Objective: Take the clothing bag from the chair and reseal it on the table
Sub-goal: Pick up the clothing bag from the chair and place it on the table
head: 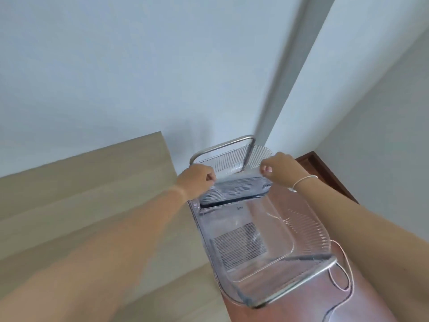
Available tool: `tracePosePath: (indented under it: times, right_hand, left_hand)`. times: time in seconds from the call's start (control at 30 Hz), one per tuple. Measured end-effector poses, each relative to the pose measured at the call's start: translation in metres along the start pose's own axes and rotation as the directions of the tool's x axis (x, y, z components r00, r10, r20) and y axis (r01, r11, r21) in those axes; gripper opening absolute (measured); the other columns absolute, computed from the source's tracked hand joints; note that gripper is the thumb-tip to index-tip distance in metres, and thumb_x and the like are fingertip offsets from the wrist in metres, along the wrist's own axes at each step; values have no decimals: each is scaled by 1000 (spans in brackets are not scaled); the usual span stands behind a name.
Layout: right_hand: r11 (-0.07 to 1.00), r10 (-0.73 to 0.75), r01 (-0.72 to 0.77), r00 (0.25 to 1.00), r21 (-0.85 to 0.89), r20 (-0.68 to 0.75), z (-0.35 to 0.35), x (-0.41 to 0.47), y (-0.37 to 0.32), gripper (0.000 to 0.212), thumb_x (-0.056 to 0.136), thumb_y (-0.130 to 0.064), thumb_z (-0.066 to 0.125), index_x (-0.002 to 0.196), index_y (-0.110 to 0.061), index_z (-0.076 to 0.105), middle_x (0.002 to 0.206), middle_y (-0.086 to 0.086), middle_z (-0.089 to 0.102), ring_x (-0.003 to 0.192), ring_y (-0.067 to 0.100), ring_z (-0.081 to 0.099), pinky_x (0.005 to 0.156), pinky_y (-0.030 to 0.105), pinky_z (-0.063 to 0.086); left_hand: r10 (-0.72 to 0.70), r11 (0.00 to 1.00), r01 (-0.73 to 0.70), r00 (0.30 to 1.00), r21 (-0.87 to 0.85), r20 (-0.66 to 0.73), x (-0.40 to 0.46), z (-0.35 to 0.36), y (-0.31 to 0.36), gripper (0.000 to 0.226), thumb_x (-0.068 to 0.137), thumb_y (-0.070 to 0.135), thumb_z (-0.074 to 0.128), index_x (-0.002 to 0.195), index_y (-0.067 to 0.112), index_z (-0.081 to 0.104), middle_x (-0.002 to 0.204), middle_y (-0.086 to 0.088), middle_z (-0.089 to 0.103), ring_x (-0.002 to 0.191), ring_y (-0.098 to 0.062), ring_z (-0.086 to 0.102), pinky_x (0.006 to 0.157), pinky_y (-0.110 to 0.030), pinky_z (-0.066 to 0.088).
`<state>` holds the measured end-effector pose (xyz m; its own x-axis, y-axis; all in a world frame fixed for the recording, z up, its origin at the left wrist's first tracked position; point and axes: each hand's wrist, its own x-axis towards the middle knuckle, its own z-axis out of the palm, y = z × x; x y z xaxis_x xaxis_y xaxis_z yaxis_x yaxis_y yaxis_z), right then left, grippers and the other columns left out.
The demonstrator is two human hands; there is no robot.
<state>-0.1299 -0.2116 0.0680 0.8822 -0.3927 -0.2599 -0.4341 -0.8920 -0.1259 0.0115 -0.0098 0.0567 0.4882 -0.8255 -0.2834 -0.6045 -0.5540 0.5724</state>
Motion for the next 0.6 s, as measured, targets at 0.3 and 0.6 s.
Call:
tracePosePath:
  times: [0.3,0.6]
  right_hand:
    - [990,-135,143,925,-4,-356,-74,-46,-63,16,86,-18,55,89,-15,70,87,4,72,89,28,55,80,37,43]
    - [955,-280,294,864,-33,-419,-83,-66,-195,14,86,-21,56,85,-16,68,86,2,69,94,24,51,85,35,40]
  left_hand:
    - [151,979,-115,964,170,-218,-66,-96,0,18,87,7,50,96,8,66,100,-8,65,80,-16,50,73,-26,40]
    - [114,970,-34,938,241,-328,-185,-159,-95,25,92,16,45,98,13,70,88,0,52,81,-16,49,72,-27,36]
